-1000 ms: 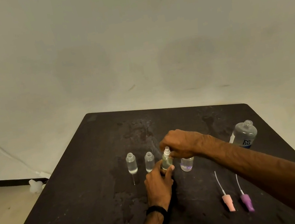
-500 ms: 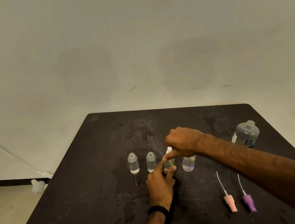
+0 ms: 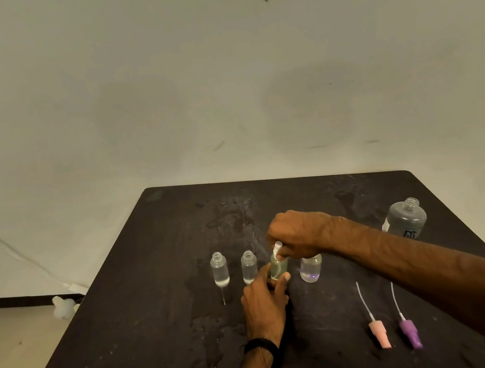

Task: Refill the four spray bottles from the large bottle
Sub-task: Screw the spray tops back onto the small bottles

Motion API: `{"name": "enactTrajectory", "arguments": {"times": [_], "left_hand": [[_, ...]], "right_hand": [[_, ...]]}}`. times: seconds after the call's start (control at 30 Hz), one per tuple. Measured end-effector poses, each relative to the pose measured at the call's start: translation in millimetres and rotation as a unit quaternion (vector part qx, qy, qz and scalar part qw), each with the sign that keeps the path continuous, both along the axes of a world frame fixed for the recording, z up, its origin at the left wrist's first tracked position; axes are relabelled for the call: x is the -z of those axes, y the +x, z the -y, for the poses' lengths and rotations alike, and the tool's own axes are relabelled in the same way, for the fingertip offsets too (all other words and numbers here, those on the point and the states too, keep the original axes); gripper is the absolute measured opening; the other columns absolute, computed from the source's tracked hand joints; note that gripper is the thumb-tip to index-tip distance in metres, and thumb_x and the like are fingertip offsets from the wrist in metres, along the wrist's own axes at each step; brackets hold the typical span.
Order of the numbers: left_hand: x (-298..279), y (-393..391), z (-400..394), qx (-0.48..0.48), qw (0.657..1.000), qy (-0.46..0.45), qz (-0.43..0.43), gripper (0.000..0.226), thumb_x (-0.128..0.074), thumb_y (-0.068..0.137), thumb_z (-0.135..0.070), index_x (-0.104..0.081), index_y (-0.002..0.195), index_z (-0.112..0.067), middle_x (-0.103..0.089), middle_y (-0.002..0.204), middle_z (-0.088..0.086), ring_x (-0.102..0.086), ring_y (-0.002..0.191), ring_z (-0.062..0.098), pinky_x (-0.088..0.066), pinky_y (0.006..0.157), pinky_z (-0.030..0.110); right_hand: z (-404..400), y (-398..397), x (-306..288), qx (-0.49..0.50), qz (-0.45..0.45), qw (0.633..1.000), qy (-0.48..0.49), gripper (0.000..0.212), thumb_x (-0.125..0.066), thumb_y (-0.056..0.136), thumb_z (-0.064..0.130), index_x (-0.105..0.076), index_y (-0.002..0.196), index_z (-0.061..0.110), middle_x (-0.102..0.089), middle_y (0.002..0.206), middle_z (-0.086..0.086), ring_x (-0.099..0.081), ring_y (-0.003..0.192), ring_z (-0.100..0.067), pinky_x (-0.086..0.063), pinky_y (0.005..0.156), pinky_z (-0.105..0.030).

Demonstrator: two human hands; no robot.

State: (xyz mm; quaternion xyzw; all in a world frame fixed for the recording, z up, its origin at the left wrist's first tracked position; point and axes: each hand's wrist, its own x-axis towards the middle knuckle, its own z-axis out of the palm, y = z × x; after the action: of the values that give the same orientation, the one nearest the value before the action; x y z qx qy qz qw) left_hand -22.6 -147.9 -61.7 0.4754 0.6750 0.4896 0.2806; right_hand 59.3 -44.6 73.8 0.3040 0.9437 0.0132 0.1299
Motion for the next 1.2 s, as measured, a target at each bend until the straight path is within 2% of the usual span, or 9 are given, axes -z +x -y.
{"name": "enactTrajectory", "arguments": {"times": [0.1, 0.23, 0.37, 0.5, 0.67, 0.87, 1.07, 1.2], "left_hand": [[0.3, -0.1, 0.0, -0.005, 1.0, -0.001, 0.004, 0.024, -0.067, 0.094, -0.036, -0.066, 0.117, -0.028, -0.071, 0.072, -0.007, -0.068, 0.063, -0.002, -0.05, 0.06, 0.009], [-0.6, 0.3, 0.5, -0.007, 1.0, -0.003, 0.002, 0.023, -0.067, 0.094, -0.038, -0.066, 0.115, -0.029, -0.071, 0.072, -0.008, -0.068, 0.063, -0.003, -0.049, 0.059, 0.007], [0.1, -0.2, 1.5, 0.001, 1.0, 0.002, -0.002, 0.021, -0.067, 0.094, -0.038, -0.067, 0.114, -0.03, -0.071, 0.072, -0.005, -0.069, 0.063, -0.001, -0.051, 0.062, 0.01], [0.4, -1.5, 0.2, 0.003, 1.0, 0.001, -0.001, 0.019, -0.067, 0.094, -0.037, -0.068, 0.112, -0.03, -0.072, 0.072, -0.005, -0.069, 0.063, 0.0, -0.054, 0.066, 0.014], [-0.9, -0.2, 0.6, 0.001, 1.0, 0.004, 0.002, 0.019, -0.068, 0.094, -0.035, -0.068, 0.112, -0.028, -0.071, 0.071, -0.006, -0.069, 0.064, 0.0, -0.05, 0.061, 0.009], [1.1, -0.5, -0.4, 0.003, 1.0, -0.002, -0.005, 0.03, -0.067, 0.094, -0.038, -0.065, 0.121, -0.028, -0.071, 0.072, -0.008, -0.068, 0.065, -0.004, -0.05, 0.061, 0.007], [4.0, 0.3, -0.7, -0.007, 1.0, -0.002, -0.014, 0.033, -0.067, 0.093, -0.041, -0.065, 0.123, -0.027, -0.071, 0.073, -0.008, -0.068, 0.064, -0.005, -0.048, 0.061, 0.005], [3.0, 1.3, -0.9, -0.015, 1.0, -0.001, -0.014, 0.03, -0.068, 0.093, -0.039, -0.067, 0.12, -0.027, -0.071, 0.074, -0.008, -0.068, 0.064, -0.005, -0.045, 0.059, 0.004]], "right_hand": [[0.9, -2.4, 1.2, 0.009, 0.008, 1.0, 0.005, 0.031, -0.062, 0.094, 0.035, -0.065, 0.107, 0.007, -0.067, 0.105, -0.011, -0.065, 0.09, -0.022, -0.047, 0.071, -0.027], [2.9, -1.2, 2.1, 0.012, -0.001, 1.0, 0.011, 0.033, -0.061, 0.094, 0.036, -0.064, 0.109, 0.006, -0.067, 0.106, -0.011, -0.065, 0.09, -0.023, -0.047, 0.071, -0.027], [2.4, 0.9, 4.0, 0.009, 0.009, 1.0, 0.002, 0.028, -0.064, 0.092, 0.029, -0.062, 0.111, 0.009, -0.065, 0.109, -0.011, -0.063, 0.092, -0.024, -0.053, 0.079, -0.032], [4.6, 1.3, 3.1, -0.016, 0.012, 1.0, -0.009, 0.033, -0.067, 0.089, 0.02, -0.061, 0.12, 0.011, -0.064, 0.114, -0.011, -0.062, 0.102, -0.026, -0.053, 0.089, -0.037], [4.5, -1.9, 6.5, -0.023, 0.018, 1.0, 0.003, 0.019, -0.064, 0.091, 0.019, -0.065, 0.108, 0.01, -0.064, 0.107, -0.009, -0.063, 0.096, -0.024, -0.054, 0.084, -0.036], [6.8, -2.5, 4.6, 0.01, 0.024, 1.0, 0.001, 0.033, -0.062, 0.094, 0.033, -0.065, 0.107, 0.004, -0.066, 0.104, -0.012, -0.066, 0.088, -0.025, -0.056, 0.078, -0.035], [9.8, -3.7, 11.0, 0.044, 0.018, 0.999, 0.004, 0.029, -0.057, 0.097, 0.03, -0.063, 0.105, 0.002, -0.066, 0.104, -0.015, -0.059, 0.078, -0.021, -0.051, 0.071, -0.031], [13.4, -0.1, 13.2, 0.057, -0.008, 0.998, 0.027, 0.034, -0.055, 0.097, 0.033, -0.06, 0.108, 0.001, -0.062, 0.109, -0.018, -0.062, 0.09, -0.029, -0.046, 0.071, -0.033]]}}
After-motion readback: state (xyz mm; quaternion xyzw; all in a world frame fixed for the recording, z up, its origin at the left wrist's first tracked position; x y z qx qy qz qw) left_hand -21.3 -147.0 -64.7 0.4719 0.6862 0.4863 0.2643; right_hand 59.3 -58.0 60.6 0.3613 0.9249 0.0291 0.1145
